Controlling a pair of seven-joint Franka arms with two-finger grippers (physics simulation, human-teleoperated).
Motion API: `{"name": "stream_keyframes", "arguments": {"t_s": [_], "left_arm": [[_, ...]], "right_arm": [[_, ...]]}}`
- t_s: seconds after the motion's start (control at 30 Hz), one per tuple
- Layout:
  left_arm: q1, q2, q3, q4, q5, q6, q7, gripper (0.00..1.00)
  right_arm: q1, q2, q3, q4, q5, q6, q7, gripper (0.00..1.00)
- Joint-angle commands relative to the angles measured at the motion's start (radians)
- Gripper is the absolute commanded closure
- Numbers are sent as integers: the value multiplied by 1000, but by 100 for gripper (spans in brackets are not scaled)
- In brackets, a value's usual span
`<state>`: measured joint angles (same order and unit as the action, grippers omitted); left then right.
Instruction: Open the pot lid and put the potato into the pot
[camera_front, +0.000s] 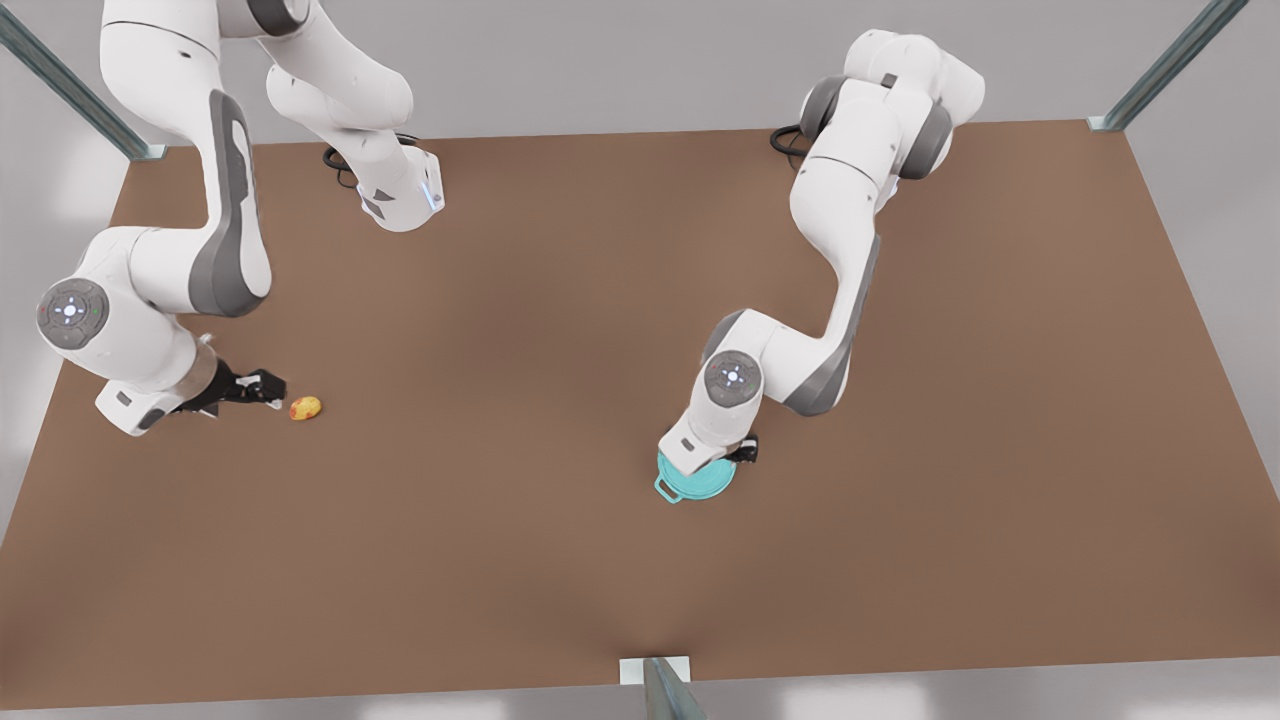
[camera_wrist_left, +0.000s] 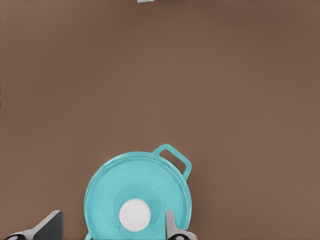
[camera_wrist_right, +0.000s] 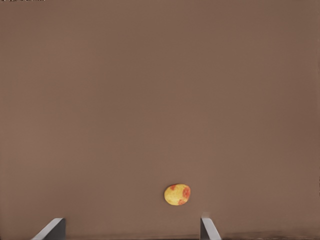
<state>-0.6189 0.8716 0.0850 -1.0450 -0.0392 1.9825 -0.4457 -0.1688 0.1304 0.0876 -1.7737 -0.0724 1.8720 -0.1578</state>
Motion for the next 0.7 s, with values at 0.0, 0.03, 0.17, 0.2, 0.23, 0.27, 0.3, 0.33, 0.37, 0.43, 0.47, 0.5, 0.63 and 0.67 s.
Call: {"name": "stream_keyframes", "arguments": {"t_s": [0.0, 0.03, 0.17, 0.2, 0.23, 0.27, 0.3, 0.33, 0.37, 0.43, 0.47, 0.5, 0.63, 0.67], "left_arm": [[5, 12, -1, 10, 1, 82, -355, 0], [2, 12, -2, 14, 1, 85, -372, 0], [-19, 23, -10, 11, 39, 88, -389, 0], [-22, 21, -10, 10, 39, 85, -389, 0], [-32, 24, -10, -4, 39, 85, -386, 0], [-32, 35, -10, -4, 41, 87, -386, 0], [-32, 41, -10, -6, 41, 87, -384, 0], [-38, 44, -10, -16, 44, 87, -383, 0], [-41, 44, -10, -24, 58, 88, -378, 0], [-44, 44, -10, -50, 62, 87, -358, 0], [-50, 44, -11, -53, 62, 85, -360, 0], [-53, 44, -11, -59, 61, 85, -360, 0], [-56, 44, -11, -78, 59, 85, -358, 0], [-56, 47, -11, -79, 61, 85, -358, 0]], "right_arm": [[2, -11, 3, -6, -15, -14, -272, 0], [5, -8, 20, -9, -9, -2, -612, 0], [3, 0, 41, -3, -29, 33, -1643, 0], [3, 3, 41, -4, -29, 42, -1755, 0], [3, 11, 53, 2, -30, 102, -1747, 0], [-5, 21, 53, -13, -53, 96, -1750, 0], [-1, 25, 55, -10, -56, 107, -1746, 0], [2, 28, 55, -33, -56, 113, -1744, 0], [3, 34, 57, -49, -56, 125, -1747, 0], [5, 35, 61, -105, -58, 133, -1747, 0], [5, 28, 61, -144, -58, 128, -1748, 0], [3, 24, 63, -142, -58, 141, -1743, 0], [-21, 12, 63, -199, -52, 199, -1754, 0], [-21, -9, 63, -236, -52, 199, -1744, 0]]}}
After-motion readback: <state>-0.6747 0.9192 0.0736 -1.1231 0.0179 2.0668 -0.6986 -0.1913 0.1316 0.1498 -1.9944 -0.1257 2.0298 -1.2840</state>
